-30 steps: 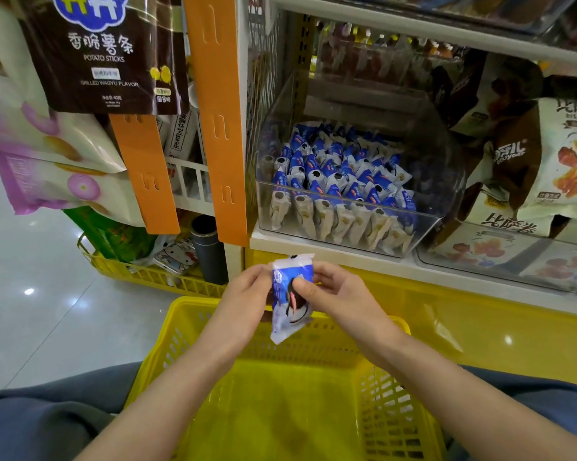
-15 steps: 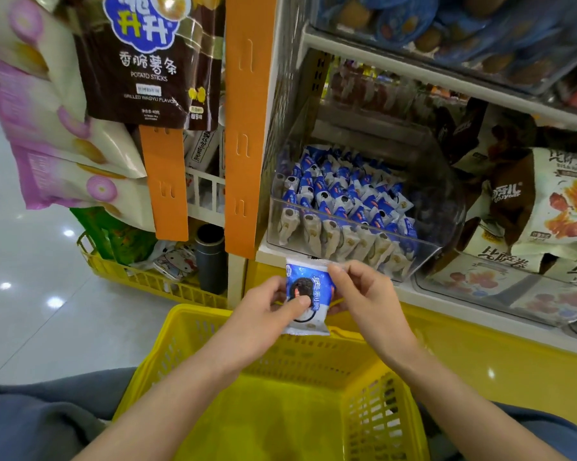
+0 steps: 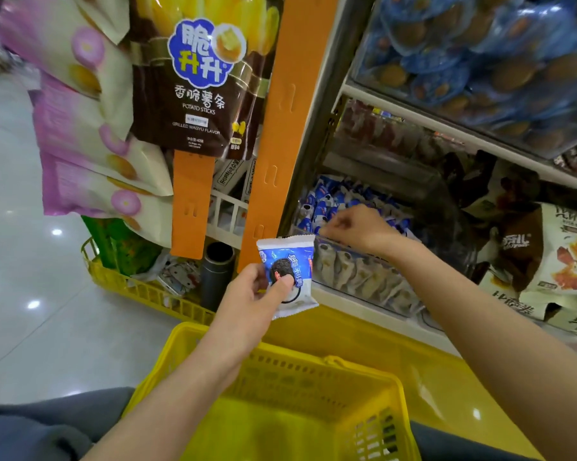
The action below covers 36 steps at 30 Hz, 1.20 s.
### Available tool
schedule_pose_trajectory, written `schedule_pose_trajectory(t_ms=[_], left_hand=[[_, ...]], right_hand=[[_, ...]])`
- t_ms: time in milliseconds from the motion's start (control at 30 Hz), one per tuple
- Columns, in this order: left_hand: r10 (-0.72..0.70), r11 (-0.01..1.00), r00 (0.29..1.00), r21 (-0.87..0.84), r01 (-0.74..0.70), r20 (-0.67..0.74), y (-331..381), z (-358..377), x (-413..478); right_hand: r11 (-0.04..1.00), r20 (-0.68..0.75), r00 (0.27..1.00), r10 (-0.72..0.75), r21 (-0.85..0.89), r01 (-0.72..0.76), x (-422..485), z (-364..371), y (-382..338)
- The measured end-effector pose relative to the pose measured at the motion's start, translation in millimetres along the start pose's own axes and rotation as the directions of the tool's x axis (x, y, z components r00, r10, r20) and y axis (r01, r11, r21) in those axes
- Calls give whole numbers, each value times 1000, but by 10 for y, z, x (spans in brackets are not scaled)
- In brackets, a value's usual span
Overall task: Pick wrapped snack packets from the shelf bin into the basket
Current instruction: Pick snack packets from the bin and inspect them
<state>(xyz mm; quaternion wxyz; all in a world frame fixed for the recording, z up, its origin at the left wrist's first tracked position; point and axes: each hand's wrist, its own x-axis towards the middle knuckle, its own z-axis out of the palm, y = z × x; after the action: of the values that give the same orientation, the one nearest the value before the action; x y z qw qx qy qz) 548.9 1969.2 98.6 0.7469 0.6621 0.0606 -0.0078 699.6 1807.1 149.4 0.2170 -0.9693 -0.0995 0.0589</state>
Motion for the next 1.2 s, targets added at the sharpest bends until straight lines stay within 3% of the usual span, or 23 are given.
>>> schedule_pose_trajectory(t_ms=[167,300,400,467,533,600,667,767,900,1067,1133,1200], left_hand=[[-3,1000,1000,-16,3,-11,31,-38,25],[0,1000,1000,-20,-1,-12,48,-50,18],[11,999,1000,-40,-12,-26,66,-55,8],[31,998,999,-48,-33,-39,73,-61,9],[46,998,998,-49,-47,-34,81,-61,6],[57,996,998,-71,-57,-7,84,-51,-2],[60,993,998,-107,-57,19,86,-29,-17],[44,989,998,-143,-37,45,62,13,-47],[8,988,997,-155,3,75,-11,61,-91],[-97,887,939,-400,232,331,21,45,-113],[-119,874,912,-395,283,392,43,19,-119],[-124,899,905,-340,277,407,46,8,-126]], right_hand=[[986,-10,1000,2,-164,-4,140,83,9],[984,-29,999,29,-174,-34,134,63,46],[996,-121,990,76,43,-72,43,-22,27],[979,-288,953,93,199,-35,-77,-129,-18],[937,-473,880,46,326,127,-255,-251,-77],[859,-558,830,4,427,283,-485,-341,-143],[828,-527,849,-41,458,324,-717,-319,-178],[836,-359,930,-79,485,258,-998,-105,-185],[790,-245,969,-17,592,163,-1201,155,-187],[670,-83,996,43,741,33,-1293,307,-197],[674,-69,997,37,738,26,-1306,314,-193],[741,-89,996,21,671,44,-1299,295,-174]])
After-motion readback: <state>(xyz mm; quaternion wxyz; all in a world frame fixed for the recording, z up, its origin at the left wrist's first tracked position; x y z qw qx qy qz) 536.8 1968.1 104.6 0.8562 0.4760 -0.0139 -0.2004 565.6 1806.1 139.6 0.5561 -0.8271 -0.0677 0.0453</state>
